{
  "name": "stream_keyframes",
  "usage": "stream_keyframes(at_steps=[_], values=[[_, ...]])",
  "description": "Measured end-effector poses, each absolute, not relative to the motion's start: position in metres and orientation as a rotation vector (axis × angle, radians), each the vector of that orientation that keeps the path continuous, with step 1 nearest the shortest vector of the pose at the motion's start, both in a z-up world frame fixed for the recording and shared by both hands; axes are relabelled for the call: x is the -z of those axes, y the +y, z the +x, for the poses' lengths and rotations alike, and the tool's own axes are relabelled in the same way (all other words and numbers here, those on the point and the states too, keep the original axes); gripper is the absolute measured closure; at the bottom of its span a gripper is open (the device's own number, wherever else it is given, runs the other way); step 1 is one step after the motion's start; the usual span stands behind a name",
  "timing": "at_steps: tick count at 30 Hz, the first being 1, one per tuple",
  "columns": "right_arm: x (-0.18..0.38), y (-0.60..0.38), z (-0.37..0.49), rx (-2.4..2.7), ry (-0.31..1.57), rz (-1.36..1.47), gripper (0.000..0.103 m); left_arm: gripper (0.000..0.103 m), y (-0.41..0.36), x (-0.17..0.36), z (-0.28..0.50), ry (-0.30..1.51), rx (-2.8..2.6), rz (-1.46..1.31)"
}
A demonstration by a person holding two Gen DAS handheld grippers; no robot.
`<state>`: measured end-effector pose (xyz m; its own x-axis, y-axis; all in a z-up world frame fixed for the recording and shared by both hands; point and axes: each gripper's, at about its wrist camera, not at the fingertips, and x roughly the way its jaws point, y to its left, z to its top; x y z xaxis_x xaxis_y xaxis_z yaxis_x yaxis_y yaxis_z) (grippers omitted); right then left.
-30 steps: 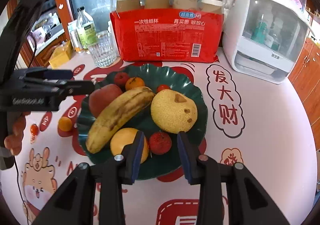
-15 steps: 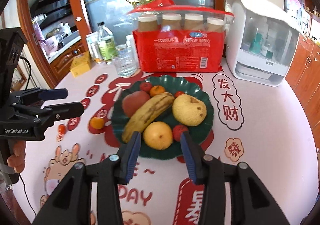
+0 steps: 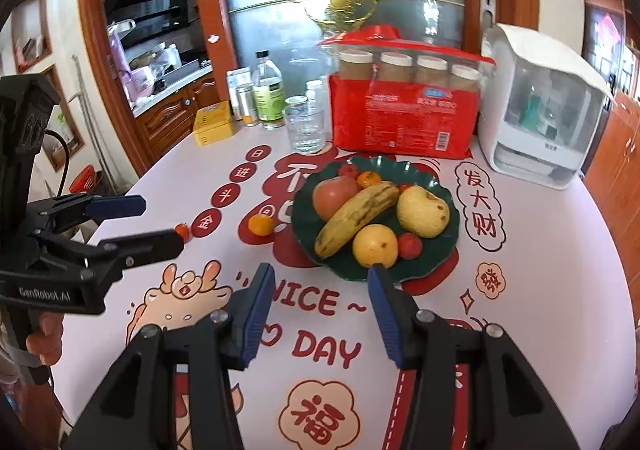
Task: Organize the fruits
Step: 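Withdraw both tools toward the red tomato and small orange on the tablecloth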
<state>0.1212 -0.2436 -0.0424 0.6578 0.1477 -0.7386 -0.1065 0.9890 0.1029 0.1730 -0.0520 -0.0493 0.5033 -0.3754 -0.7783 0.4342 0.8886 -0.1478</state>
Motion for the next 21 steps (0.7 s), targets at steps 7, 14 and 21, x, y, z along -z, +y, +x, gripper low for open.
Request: stream_keyframes(at_steps=[7, 14, 21], values=[[0.044, -0.219, 0.117, -0.182, 0.838, 0.014, 0.052, 0.017, -0.025, 0.06, 0.155, 0.944, 0.395, 0.05], [0.048, -0.198, 0.127, -0.224, 0.851, 0.003, 0.05, 0.017, 0.006, 0.069, 0.159, 0.939, 0.286, 0.04], [0.058, -0.181, 0.147, -0.245, 0.872, -0.005, 0.05, 0.017, 0.032, 0.077, 0.174, 0.942, 0.212, 0.021]])
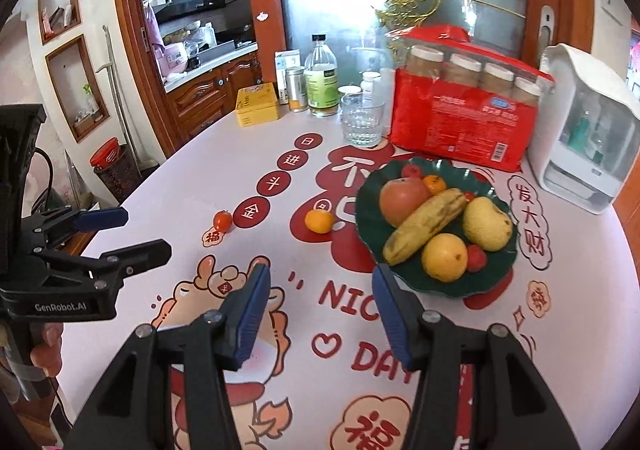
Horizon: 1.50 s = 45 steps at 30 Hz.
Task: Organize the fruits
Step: 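Withdraw both tools toward the red tomato and small orange on the tablecloth, then grasp the red tomato with the left tool while the right tool grasps the small orange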
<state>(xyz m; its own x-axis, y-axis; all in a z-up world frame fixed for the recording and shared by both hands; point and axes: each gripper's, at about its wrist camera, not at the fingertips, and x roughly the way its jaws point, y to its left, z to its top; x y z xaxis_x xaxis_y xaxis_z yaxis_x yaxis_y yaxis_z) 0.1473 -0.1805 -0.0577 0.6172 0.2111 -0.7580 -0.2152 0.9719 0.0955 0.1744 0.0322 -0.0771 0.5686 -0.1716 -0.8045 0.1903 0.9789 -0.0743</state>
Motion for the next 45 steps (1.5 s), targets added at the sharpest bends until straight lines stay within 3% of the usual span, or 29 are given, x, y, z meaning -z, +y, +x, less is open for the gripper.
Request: stream_keyframes(at_steps=[21, 35, 45], values=[[0.045, -0.153, 0.238, -0.218, 0.825, -0.091, 0.05, 0.017, 0.056, 0.105, 0.241, 0.965, 0.14, 0.015], [0.142, -0.137, 0.278, -0.206, 0.992, -0.05, 0.05, 0.017, 0.062, 0.167, 0.293, 1.048, 0.029, -0.008], [0.174, -0.136, 0.288, -0.193, 1.007, -0.033, 0.05, 0.02, 0.058, 0.191, 0.303, 1.082, 0.038, -0.025]])
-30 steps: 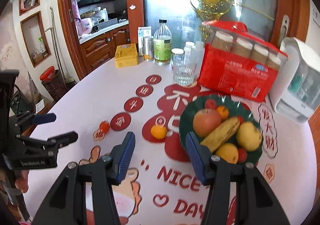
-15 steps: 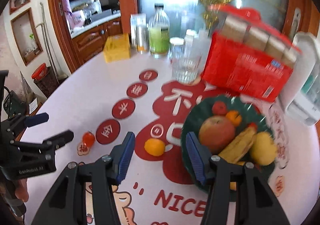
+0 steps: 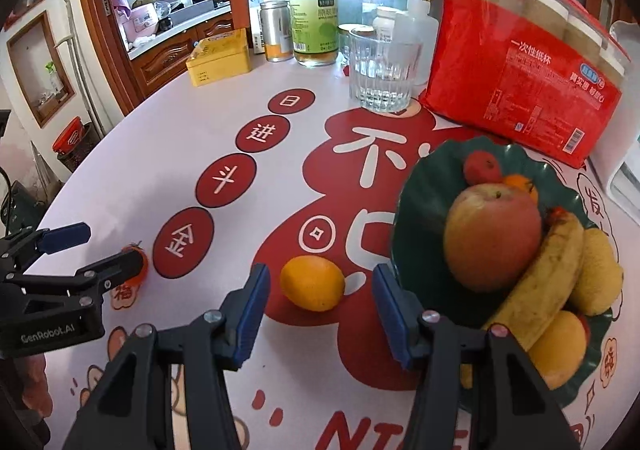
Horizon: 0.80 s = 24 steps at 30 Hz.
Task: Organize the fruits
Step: 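Grasp the red tomato with the left tool while the right tool grasps the small orange, then carry the tomato with the left tool while the right tool carries the orange to the plate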
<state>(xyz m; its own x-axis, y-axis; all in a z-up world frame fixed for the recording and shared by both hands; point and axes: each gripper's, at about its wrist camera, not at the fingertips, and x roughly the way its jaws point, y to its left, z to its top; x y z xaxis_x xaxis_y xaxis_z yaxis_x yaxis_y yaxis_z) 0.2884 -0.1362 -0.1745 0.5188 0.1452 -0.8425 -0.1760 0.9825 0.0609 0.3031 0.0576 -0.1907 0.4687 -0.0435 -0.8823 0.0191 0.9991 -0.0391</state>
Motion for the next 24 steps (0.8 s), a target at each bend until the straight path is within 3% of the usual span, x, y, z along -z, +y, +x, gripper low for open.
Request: stream_keyframes(at_steps=[5, 10, 15, 24], values=[[0.182, -0.129, 0.291, -0.197, 1.008, -0.069, 0.054, 0.036, 0.056, 0.197, 0.306, 1.098, 0.058, -0.036], [0.19, -0.126, 0.292, -0.203, 1.022, -0.082, 0.066, 0.05, 0.055, 0.199, 0.306, 1.096, 0.065, -0.04], [0.189, -0.125, 0.291, -0.201, 1.016, -0.077, 0.066, 0.075, 0.049, 0.198, 0.304, 1.091, 0.069, -0.029], [0.187, -0.13, 0.287, -0.186, 1.02, -0.065, 0.067, 0.078, 0.046, 0.196, 0.301, 1.108, 0.079, -0.054]])
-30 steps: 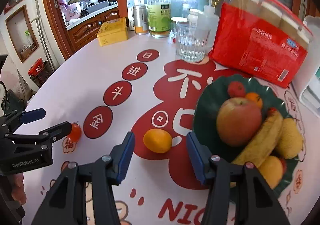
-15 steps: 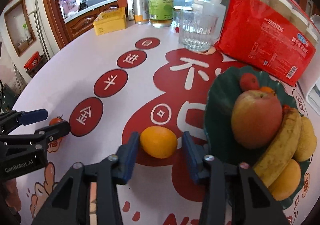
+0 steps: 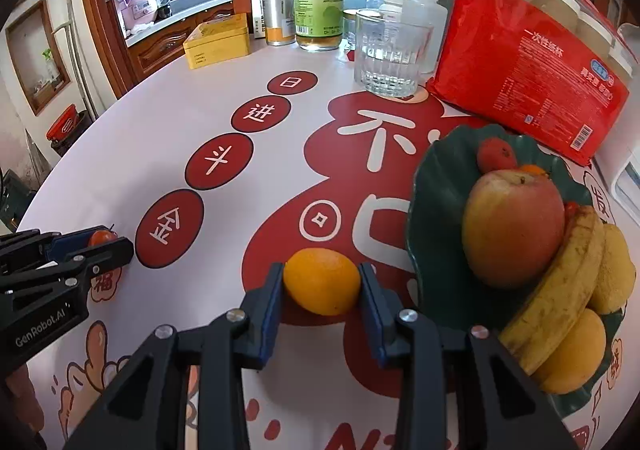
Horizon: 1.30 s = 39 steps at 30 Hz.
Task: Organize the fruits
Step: 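Carry the tomato with the left tool while the right tool carries the orange to the plate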
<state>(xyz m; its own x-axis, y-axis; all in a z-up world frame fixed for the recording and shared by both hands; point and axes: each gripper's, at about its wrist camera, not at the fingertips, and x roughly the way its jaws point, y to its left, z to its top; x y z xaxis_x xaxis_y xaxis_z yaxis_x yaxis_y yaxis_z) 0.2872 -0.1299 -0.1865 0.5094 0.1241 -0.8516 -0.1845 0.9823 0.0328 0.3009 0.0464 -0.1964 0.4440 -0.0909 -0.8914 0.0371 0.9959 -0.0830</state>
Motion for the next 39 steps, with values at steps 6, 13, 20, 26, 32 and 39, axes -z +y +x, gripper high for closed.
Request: stream_keyframes(at_steps=[6, 13, 20, 26, 32, 39], values=[[0.175, -0.136, 0.278, -0.181, 1.009, -0.032, 0.067, 0.078, 0.043, 0.185, 0.291, 1.105, 0.09, -0.062], [0.15, -0.139, 0.254, -0.199, 0.971, -0.006, 0.067, 0.078, 0.036, 0.156, 0.272, 1.076, 0.127, -0.07], [0.117, -0.157, 0.224, -0.199, 0.939, 0.031, 0.067, 0.078, 0.012, 0.111, 0.253, 1.019, 0.201, -0.068], [0.084, -0.192, 0.207, -0.172, 0.92, 0.074, 0.067, 0.078, -0.018, 0.078, 0.249, 0.978, 0.277, -0.063], [0.039, -0.231, 0.203, -0.127, 0.866, 0.082, 0.067, 0.078, -0.061, 0.038, 0.26, 0.932, 0.365, -0.018], [-0.013, -0.274, 0.227, -0.062, 0.826, 0.033, 0.067, 0.078, -0.11, -0.003, 0.278, 0.868, 0.432, 0.053]])
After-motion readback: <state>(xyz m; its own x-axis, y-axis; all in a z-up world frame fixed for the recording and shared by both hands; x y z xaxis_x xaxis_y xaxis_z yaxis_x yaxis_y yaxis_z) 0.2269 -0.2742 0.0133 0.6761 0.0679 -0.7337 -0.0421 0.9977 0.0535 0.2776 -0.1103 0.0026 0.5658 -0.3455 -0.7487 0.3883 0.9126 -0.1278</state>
